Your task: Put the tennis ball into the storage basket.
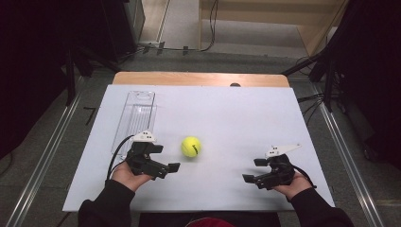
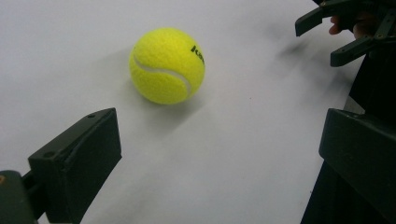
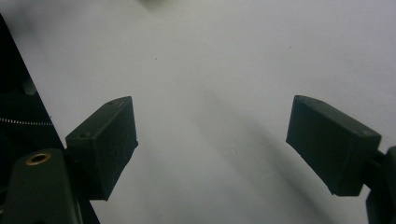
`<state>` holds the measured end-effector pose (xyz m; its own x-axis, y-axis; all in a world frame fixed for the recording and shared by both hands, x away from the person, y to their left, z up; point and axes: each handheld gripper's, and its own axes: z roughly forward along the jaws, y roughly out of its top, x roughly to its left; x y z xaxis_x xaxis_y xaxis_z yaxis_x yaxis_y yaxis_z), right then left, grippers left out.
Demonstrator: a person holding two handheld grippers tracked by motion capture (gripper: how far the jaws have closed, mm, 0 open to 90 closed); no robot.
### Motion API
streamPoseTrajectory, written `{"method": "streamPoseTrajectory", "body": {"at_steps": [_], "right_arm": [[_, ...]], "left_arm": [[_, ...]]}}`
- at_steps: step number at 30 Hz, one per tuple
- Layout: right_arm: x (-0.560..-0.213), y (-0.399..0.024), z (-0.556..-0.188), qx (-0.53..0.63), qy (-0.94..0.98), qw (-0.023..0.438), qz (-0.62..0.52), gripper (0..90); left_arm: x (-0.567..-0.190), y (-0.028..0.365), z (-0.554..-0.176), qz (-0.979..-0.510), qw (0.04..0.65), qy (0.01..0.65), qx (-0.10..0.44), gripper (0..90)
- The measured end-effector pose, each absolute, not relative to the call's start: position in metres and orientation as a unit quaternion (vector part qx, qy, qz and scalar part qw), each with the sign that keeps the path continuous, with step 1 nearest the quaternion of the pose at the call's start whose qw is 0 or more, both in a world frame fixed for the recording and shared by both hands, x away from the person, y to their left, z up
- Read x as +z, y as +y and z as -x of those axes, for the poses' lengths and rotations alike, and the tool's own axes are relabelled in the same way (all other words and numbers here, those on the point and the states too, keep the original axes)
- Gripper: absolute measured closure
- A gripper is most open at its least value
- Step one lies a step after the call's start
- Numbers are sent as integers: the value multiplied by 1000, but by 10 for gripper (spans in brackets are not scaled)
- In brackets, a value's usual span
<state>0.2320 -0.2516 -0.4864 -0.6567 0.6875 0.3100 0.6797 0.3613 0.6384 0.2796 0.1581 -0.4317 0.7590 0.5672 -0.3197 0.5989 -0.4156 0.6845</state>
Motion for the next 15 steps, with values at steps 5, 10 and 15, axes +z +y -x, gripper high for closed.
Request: {"method": "streamPoseTrajectory", "body": {"at_steps": [5,10,15], "right_arm": [[-486,-252,-232,384,825,5,-414,141],[-486,-252,-232,385,825,5,-414,141],[-486,-252,-232,385,825,6,-414,141]], "left_arm": [[-430,153,-283,-843,412,347,-10,0],[-429,151,-288,-843,412,347,-9,0],[-427,148,-293,-842,410,349,-4,0]]}}
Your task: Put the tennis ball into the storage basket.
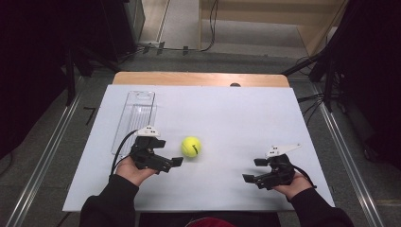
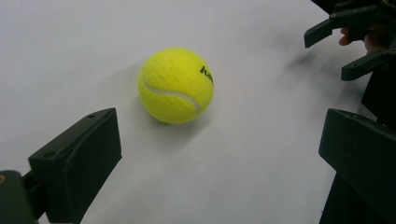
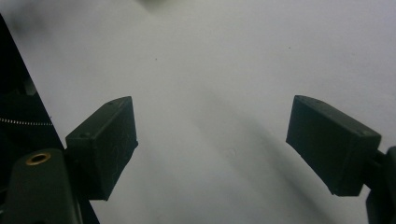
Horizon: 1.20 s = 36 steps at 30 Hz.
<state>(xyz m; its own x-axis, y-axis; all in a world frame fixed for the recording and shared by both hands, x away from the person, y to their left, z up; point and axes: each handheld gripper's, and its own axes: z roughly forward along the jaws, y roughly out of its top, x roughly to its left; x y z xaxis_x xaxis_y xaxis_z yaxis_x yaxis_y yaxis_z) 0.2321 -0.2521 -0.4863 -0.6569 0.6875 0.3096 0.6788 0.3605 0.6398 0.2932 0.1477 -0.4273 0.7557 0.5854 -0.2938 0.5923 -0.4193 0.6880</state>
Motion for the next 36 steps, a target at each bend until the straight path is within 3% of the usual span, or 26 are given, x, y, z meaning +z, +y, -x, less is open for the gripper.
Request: {"method": "streamPoseTrajectory", "body": {"at_steps": [36], "right_arm": [[-486,-252,-232,386,826,4,-411,141]], "left_arm": [[-423,118,-325,-844,414,341,-2,1]]}}
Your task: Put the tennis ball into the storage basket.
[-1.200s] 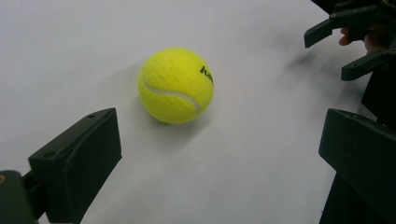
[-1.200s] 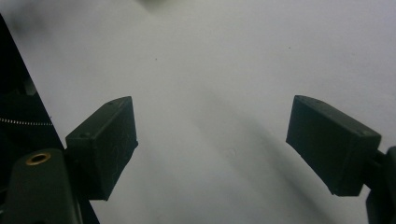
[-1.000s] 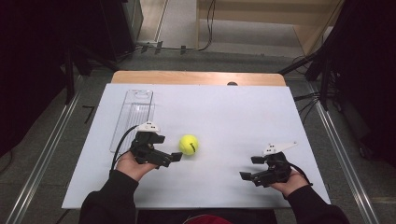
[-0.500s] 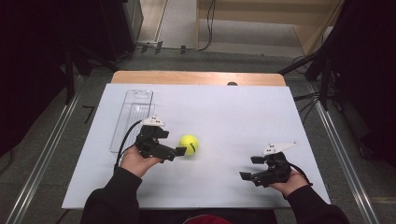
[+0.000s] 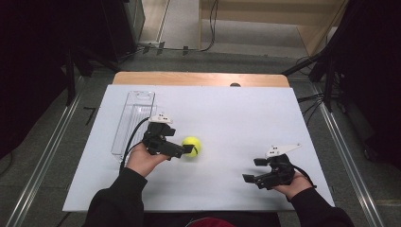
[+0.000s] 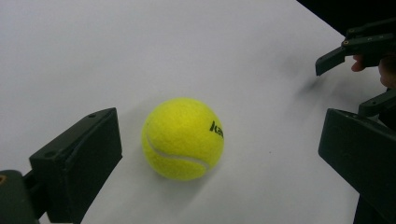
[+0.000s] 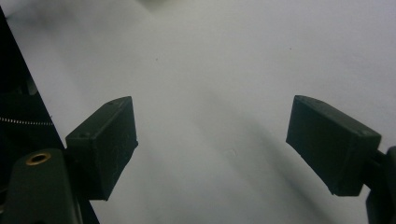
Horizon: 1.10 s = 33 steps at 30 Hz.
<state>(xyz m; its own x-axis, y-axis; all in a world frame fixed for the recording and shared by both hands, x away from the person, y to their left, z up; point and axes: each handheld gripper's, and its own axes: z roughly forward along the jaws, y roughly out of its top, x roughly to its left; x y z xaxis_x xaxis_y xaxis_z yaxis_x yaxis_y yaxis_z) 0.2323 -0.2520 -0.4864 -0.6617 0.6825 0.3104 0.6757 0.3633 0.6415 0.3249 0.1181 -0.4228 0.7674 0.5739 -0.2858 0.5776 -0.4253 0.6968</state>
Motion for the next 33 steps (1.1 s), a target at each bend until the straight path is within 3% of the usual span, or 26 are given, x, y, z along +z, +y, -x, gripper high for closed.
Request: {"method": "streamPoseTrajectory", "body": {"at_steps": [33], "right_arm": [[-487,-252,-233,386,827,5,-409,141]], "left_arm": [[-430,90,-348,-845,412,340,9,15]]}}
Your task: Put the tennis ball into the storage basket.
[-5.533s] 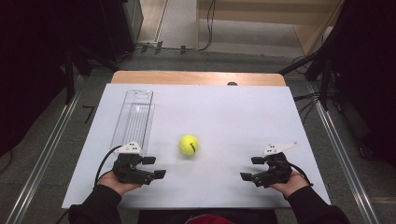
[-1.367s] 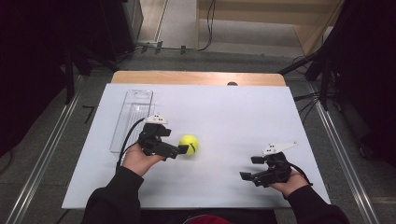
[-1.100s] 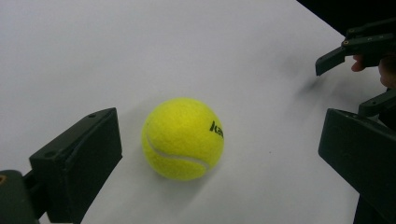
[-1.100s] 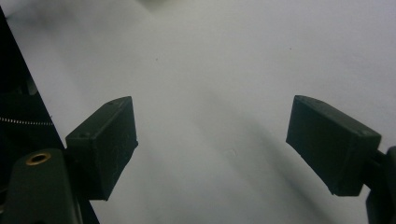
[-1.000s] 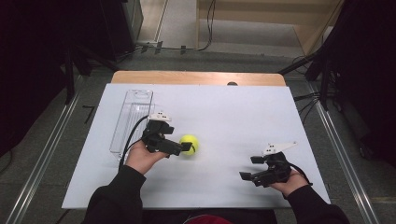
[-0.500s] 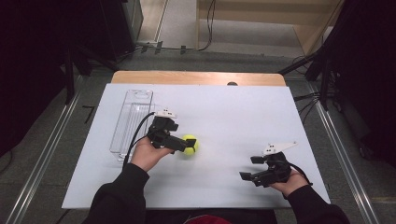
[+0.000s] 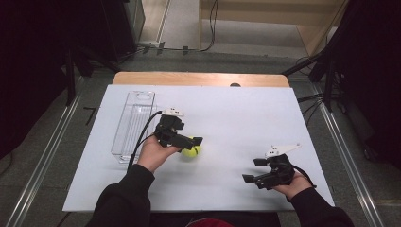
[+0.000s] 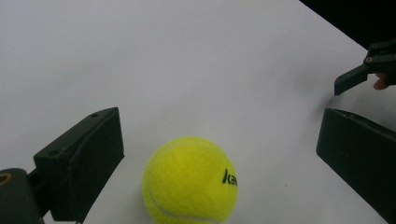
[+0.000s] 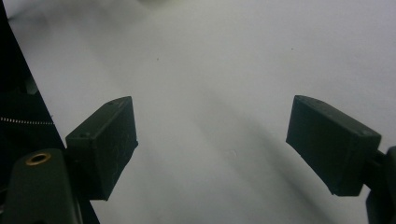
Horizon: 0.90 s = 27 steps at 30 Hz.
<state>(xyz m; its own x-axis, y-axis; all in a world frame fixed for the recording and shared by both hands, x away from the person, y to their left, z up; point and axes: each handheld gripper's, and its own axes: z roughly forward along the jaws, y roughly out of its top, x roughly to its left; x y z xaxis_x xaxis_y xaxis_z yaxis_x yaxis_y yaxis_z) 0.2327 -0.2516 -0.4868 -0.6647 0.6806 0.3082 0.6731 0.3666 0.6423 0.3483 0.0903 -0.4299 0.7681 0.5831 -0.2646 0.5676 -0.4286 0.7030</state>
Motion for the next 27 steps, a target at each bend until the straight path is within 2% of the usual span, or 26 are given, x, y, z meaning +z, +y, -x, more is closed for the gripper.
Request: {"method": "streamPoseTrajectory", "body": {"at_steps": [3,27], "right_arm": [[-487,-252,-233,386,826,5,-410,141],[-487,-251,-233,384,828,4,-409,141]], "left_arm": [[-431,89,-349,-842,418,342,14,41],[-445,84,-347,-850,405,336,20,41]]}}
